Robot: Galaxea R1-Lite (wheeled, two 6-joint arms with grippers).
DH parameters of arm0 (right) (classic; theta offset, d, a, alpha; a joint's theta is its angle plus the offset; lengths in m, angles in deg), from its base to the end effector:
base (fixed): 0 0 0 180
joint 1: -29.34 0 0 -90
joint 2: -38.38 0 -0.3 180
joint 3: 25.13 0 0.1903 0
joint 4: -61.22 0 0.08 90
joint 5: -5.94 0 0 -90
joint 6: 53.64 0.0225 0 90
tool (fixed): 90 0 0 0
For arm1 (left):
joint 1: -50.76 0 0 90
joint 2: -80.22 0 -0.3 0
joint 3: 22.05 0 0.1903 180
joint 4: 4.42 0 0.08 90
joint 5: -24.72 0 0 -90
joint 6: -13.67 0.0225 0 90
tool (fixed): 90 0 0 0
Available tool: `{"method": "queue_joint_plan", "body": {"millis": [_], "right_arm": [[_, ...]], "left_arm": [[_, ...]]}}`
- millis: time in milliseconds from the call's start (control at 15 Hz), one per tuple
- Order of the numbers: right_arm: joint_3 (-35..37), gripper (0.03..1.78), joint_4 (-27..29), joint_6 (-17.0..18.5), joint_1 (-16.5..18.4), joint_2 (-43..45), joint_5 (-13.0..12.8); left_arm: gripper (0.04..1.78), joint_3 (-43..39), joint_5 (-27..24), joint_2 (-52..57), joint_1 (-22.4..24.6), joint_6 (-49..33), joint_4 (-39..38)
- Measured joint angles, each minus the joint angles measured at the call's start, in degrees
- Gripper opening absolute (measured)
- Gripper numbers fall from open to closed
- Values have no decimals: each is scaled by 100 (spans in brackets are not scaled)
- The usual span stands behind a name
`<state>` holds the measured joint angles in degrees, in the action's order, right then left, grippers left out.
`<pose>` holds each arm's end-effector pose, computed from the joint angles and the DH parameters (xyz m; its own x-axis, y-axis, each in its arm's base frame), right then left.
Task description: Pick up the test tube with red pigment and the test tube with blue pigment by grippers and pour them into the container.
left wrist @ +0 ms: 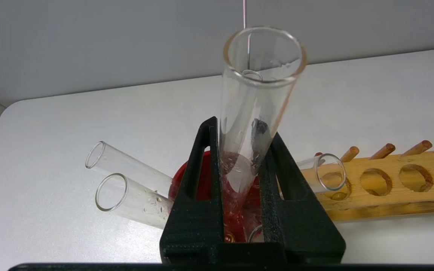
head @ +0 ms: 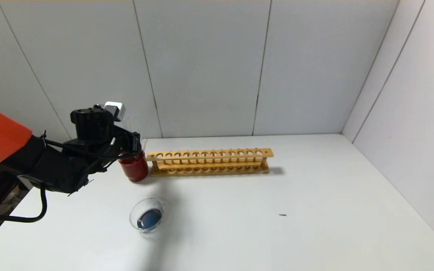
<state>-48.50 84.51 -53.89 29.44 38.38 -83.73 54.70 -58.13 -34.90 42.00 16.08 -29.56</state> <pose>-0.0228 0.0002 0.0756 1.0000 0.0040 0.0014 -0.0040 1.0000 -0.0044 0.3722 -0.0545 0.1301 0.9736 -0.0241 -0.2271 0.0408 0.9968 0.0694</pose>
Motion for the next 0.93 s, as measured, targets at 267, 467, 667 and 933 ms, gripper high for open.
{"method": "queue_joint_plan", "body": {"millis": [267,467,667,933], "right_arm": [[0,175,0,0,0,0,-2],[0,175,0,0,0,0,-2],[0,175,0,0,0,0,-2],[0,175,0,2,0,0,-4]], "left_arm": [[37,-40,-2,0,0,-7,-24],[62,-77,-2,5,-2,11,-41],[112,-90,9,13,-2,4,-48],[162,-83,6,20,-2,11,-46]]}}
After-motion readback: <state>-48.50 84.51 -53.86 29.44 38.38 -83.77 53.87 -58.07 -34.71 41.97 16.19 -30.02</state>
